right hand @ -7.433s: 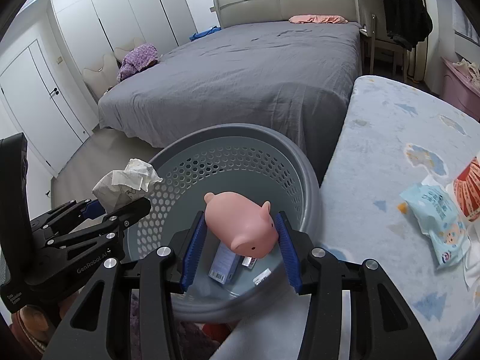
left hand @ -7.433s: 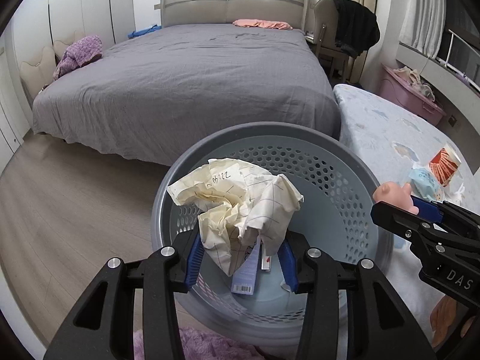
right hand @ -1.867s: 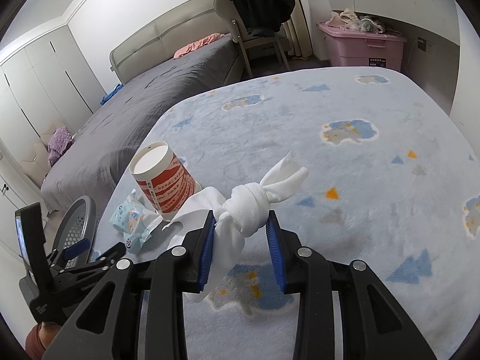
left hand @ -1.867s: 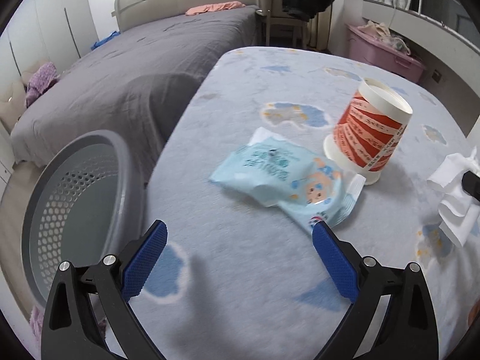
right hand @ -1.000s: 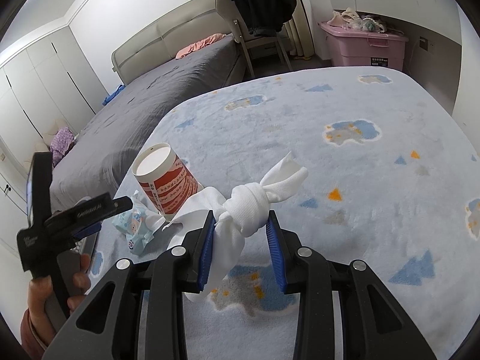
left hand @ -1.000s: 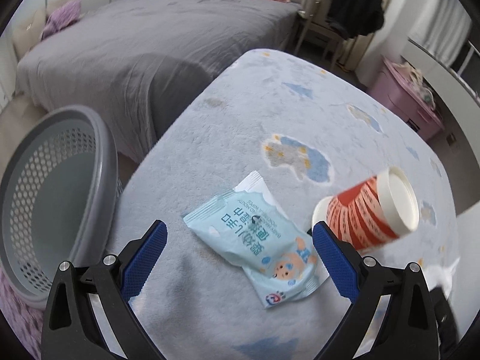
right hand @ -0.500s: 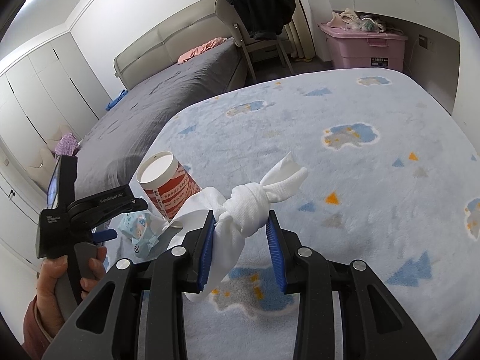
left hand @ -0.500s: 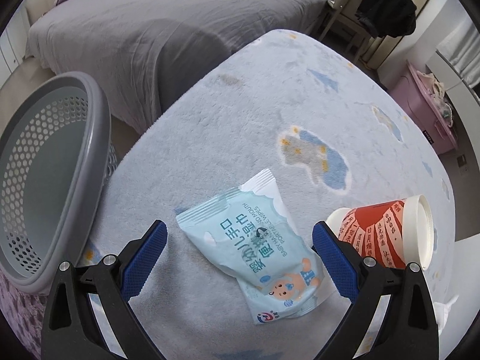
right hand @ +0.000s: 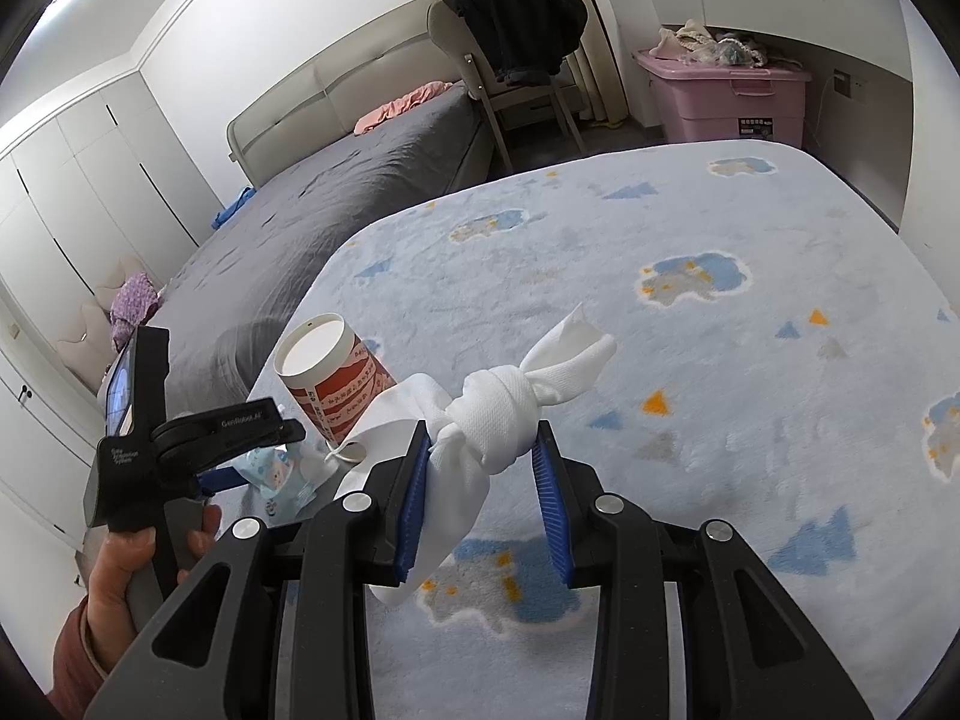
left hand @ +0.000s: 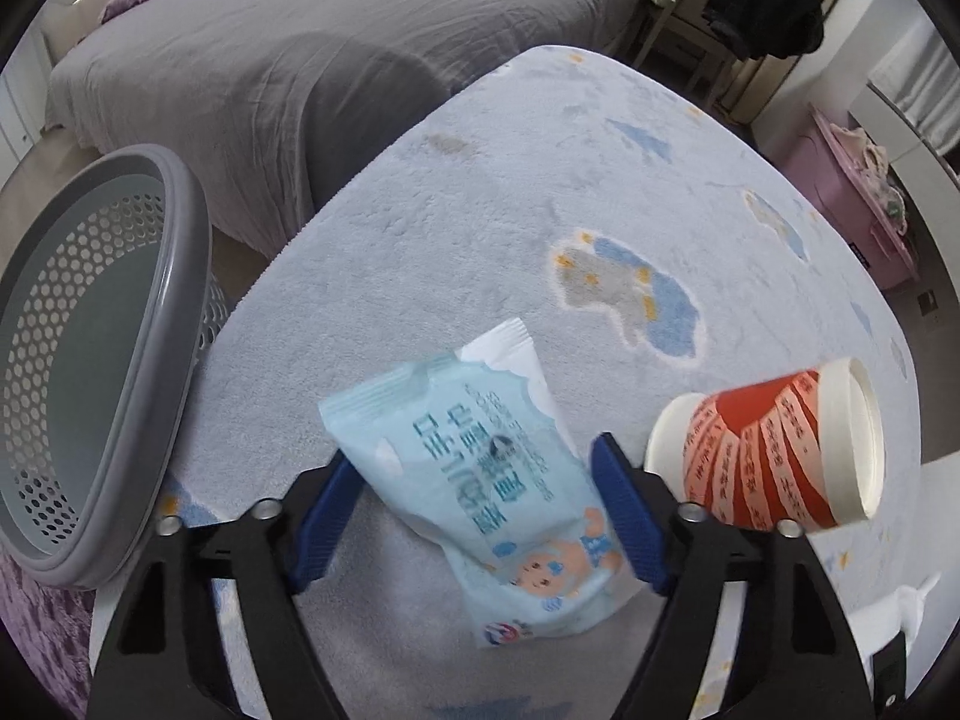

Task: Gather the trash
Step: 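Carry the wipes packet and cloth toward the grey basket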

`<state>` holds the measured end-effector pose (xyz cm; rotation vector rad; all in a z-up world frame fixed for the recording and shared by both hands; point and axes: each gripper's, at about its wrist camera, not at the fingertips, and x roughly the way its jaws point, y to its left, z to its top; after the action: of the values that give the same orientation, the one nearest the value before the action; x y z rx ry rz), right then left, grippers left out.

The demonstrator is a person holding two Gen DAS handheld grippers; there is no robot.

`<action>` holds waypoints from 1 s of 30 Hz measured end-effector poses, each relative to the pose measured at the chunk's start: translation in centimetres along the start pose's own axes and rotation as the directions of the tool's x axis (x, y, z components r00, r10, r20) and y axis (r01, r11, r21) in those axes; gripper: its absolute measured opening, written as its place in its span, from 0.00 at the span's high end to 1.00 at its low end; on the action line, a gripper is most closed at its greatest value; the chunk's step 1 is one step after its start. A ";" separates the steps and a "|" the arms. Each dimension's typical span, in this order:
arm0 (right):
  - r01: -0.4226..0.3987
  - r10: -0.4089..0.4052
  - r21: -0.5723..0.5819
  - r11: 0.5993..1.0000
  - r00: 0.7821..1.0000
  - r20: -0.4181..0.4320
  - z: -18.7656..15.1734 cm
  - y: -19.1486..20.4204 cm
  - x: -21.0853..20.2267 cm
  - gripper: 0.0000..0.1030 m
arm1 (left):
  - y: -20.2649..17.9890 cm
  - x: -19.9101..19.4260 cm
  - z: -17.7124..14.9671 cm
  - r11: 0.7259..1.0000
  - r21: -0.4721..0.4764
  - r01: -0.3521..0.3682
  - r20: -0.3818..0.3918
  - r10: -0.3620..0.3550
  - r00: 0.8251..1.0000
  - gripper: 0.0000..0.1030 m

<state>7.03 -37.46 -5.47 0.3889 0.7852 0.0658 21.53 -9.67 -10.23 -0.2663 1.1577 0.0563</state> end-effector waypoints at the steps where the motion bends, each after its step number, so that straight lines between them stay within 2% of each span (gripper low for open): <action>1: 0.001 -0.001 -0.001 1.000 1.000 0.000 0.0 0.0 0.0 0.69 | 0.1 -0.2 -0.2 1.000 0.008 0.009 -0.001 -0.009 1.000 0.38; 9: 0.004 -0.004 -0.019 1.000 1.000 0.001 0.0 0.5 0.0 0.69 | 0.9 -1.9 -2.6 0.992 0.116 0.056 0.009 -0.058 0.998 0.40; 16: 0.020 -0.019 -0.073 0.997 1.000 0.002 -0.6 2.3 -0.2 0.69 | 2.1 -4.9 -5.1 0.968 0.251 0.005 0.097 -0.031 0.995 0.40; 24: 0.045 -0.044 -0.159 0.986 0.999 0.013 -1.7 5.7 -0.4 0.68 | 4.1 -9.1 -6.4 0.943 0.332 -0.018 0.212 -0.056 0.976 0.40; 30: 0.050 -0.051 -0.209 0.977 0.999 -0.001 -3.2 9.2 0.2 0.68 | 6.6 -11.4 -6.4 0.932 0.362 -0.017 0.266 -0.085 0.960 0.40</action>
<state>5.73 -27.93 -4.29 0.1691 0.7856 0.1011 10.02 -3.75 -3.40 0.0499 0.8622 -0.1471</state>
